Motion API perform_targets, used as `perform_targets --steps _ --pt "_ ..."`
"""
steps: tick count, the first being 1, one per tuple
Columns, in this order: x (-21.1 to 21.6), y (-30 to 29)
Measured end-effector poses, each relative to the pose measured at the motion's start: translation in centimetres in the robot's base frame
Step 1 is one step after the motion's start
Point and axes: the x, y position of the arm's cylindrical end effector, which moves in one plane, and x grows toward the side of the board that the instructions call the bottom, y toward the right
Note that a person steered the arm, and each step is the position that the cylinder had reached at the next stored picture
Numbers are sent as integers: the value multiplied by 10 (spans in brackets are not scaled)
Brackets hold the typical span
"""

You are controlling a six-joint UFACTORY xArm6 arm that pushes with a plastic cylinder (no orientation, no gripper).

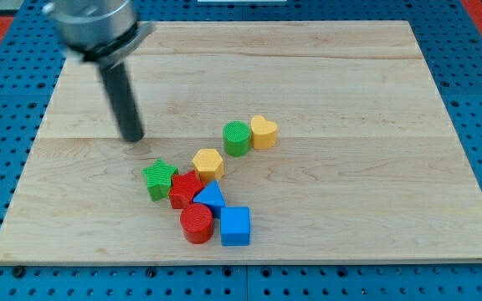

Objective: Separate the group of blocks

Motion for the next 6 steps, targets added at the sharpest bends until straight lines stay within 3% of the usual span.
perform_targets --steps 1,2,4,5,6 --pt "120 30" --pt "134 46" --pt "128 145" --pt "81 102" --pt "33 96"
